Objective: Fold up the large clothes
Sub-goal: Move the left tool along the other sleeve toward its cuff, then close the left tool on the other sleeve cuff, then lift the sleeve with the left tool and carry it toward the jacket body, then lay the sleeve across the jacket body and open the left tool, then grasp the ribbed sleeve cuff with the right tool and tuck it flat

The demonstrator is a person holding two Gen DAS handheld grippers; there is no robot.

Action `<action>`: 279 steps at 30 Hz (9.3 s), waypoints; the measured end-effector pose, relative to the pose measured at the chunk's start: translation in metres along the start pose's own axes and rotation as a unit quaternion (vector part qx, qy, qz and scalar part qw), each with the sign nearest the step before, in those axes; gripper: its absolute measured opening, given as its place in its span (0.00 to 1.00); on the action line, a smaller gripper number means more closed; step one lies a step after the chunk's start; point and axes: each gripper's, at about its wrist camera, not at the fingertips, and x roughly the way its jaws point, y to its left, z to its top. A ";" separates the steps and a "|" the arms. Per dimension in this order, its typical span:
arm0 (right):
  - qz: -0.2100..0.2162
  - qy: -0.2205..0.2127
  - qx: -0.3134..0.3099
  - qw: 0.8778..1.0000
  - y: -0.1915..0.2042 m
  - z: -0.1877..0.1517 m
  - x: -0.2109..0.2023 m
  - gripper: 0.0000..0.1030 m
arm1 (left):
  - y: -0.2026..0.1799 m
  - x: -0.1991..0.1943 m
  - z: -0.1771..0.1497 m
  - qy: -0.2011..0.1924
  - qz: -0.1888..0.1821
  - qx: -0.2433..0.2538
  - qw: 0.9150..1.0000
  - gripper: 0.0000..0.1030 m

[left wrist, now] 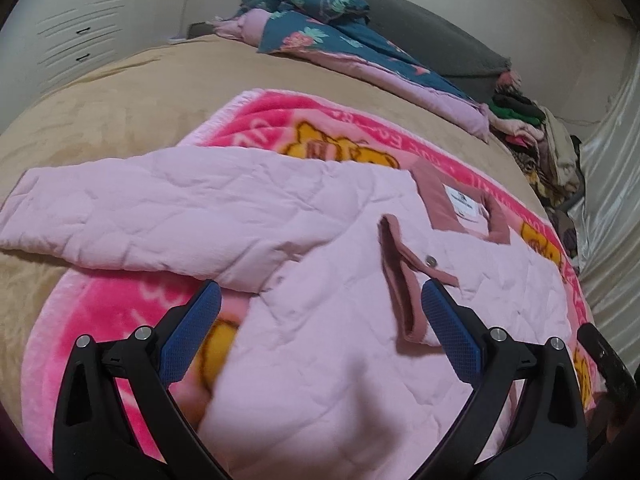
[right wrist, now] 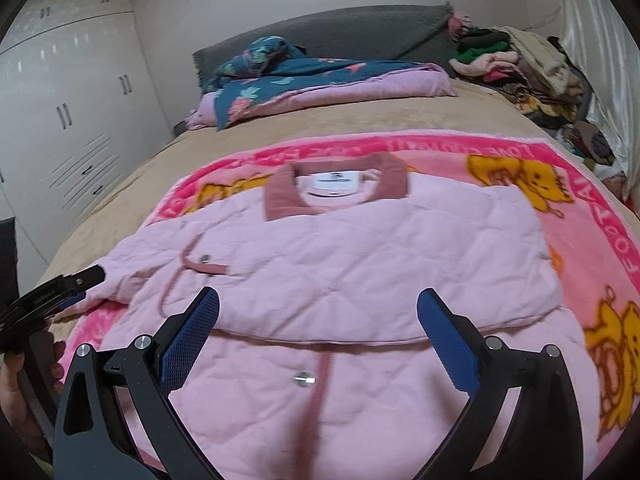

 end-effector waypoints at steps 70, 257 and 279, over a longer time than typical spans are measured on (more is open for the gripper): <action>0.160 0.104 -0.200 0.961 0.248 -0.012 0.118 0.96 | 0.313 0.001 -0.013 -0.091 0.100 -0.429 0.893 0.91; 0.024 0.041 0.222 0.974 -0.150 -0.034 0.025 0.69 | -0.075 0.060 0.014 0.023 -0.092 0.107 0.990 0.91; 0.060 -0.169 -0.058 0.982 -0.055 0.043 -0.074 0.17 | -0.035 0.061 0.030 0.013 -0.076 0.048 0.996 0.91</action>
